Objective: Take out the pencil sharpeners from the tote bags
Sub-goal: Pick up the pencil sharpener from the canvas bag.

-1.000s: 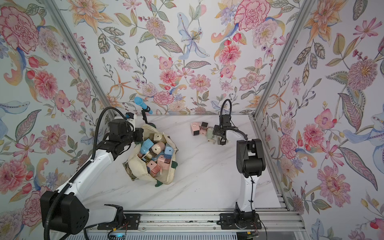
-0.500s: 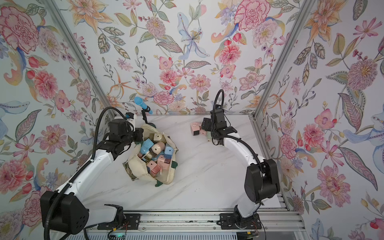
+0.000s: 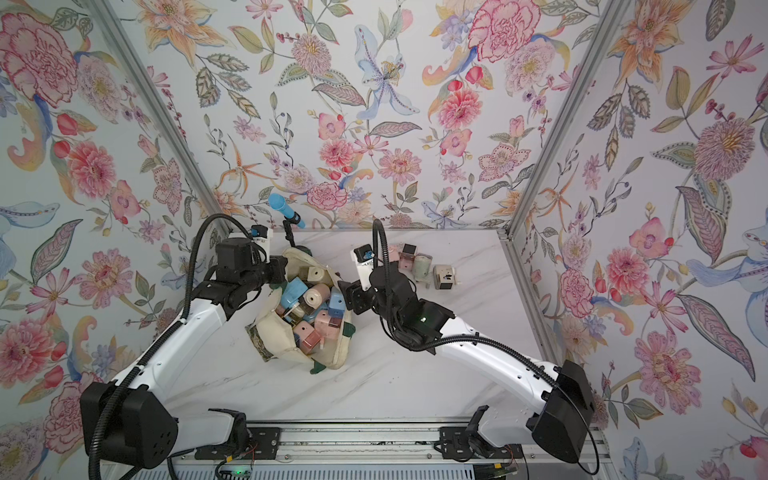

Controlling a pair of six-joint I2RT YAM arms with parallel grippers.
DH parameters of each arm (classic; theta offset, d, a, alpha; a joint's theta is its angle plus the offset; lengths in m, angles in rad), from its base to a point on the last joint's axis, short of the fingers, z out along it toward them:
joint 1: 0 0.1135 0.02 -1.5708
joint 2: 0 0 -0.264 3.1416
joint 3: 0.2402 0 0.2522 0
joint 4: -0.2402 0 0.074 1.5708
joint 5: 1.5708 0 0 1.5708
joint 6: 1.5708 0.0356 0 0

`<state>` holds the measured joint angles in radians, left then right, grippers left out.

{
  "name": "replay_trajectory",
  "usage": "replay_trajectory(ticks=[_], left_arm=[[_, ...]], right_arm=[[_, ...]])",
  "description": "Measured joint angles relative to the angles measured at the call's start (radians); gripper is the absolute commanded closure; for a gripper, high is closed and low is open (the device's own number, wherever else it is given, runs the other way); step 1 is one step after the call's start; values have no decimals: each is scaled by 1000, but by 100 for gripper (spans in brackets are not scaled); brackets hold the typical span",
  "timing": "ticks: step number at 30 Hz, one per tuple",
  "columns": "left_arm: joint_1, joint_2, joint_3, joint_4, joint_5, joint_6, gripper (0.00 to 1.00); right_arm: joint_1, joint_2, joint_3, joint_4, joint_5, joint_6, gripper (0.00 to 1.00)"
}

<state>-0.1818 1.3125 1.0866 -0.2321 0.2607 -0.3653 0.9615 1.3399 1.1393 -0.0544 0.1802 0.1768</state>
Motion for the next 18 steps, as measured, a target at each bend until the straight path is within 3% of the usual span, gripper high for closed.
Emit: replay_trajectory(ticks=[7, 18], left_arm=[[4, -6, 0, -2, 26, 3, 100], [5, -6, 0, -2, 29, 3, 100]], right_arm=[[77, 118, 19, 7, -72, -61, 40], [82, 383, 229, -115, -87, -6, 26]])
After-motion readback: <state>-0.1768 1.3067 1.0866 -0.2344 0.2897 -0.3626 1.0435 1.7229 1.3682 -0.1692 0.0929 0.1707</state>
